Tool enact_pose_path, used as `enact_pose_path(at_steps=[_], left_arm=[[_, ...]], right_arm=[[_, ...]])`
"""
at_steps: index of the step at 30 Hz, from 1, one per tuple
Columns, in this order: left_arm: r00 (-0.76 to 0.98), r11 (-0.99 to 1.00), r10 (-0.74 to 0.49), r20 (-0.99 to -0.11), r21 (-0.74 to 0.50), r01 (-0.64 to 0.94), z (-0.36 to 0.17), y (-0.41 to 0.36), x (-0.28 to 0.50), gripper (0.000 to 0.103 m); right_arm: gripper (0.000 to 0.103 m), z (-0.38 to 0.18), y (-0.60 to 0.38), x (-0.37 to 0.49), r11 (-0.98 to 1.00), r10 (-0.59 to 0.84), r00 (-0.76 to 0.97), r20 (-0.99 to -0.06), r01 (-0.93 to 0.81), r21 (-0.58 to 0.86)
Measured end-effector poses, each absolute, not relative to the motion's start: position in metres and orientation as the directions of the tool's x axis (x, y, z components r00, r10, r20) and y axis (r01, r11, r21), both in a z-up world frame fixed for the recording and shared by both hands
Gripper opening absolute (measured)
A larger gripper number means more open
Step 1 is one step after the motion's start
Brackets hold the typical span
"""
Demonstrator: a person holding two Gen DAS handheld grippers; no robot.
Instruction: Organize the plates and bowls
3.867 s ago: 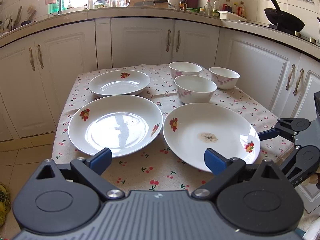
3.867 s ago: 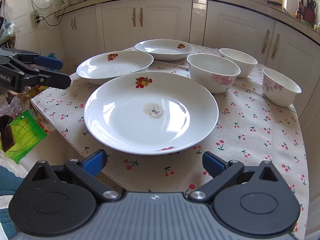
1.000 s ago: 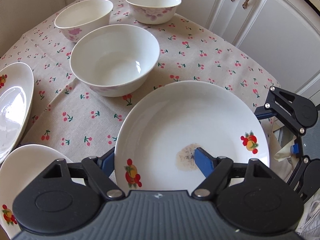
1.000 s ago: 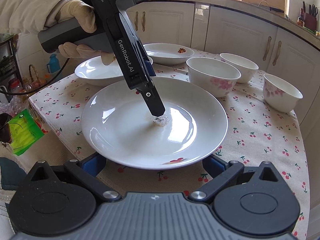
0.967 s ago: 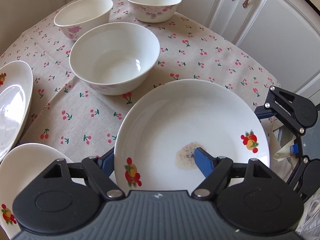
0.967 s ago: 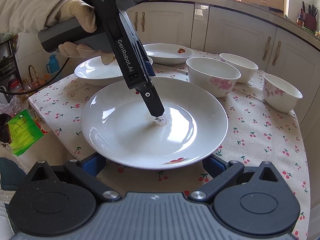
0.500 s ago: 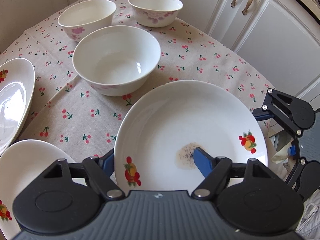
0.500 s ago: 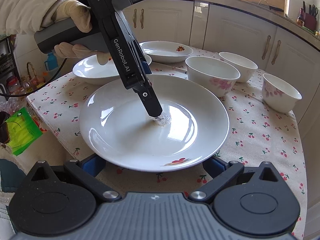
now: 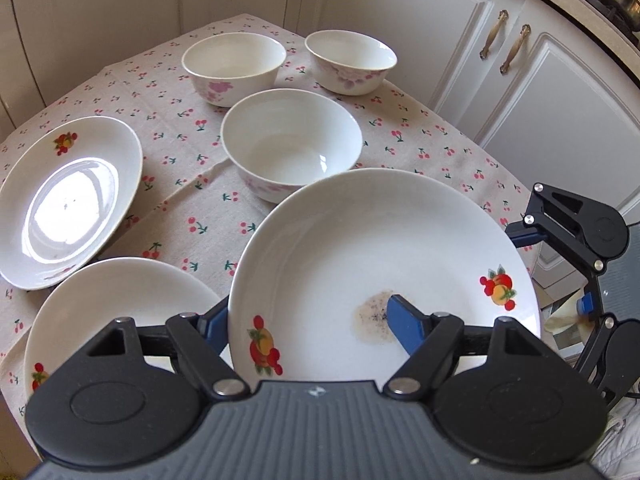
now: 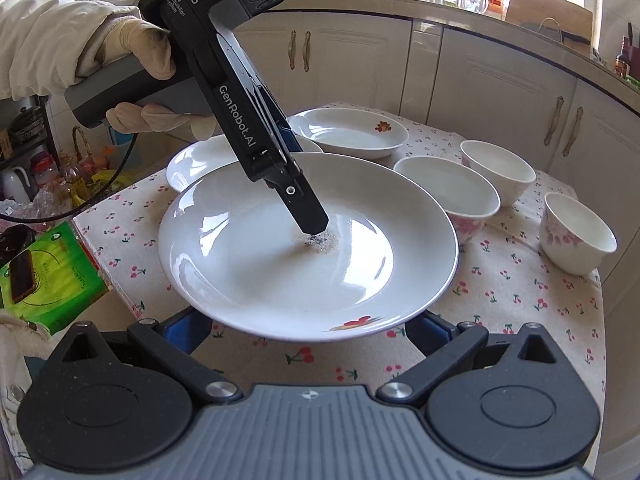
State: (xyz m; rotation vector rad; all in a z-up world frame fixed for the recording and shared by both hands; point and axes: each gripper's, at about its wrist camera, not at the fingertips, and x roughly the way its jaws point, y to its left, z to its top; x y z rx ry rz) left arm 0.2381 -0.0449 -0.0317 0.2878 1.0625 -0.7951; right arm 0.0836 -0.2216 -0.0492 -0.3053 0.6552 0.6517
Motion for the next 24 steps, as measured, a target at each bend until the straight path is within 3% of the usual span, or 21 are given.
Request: enact_pose_path(at_steps=[24], left_arm=[[0.362, 0.829, -0.414, -0.835, -0.182, 0.529, -0.038, 0.082, 0.255, 0.078]], right_arm=[[0.103, -0.058, -0.118, 0.145, 0.633, 0.538, 0.477, -0.695, -0.773, -0.041]])
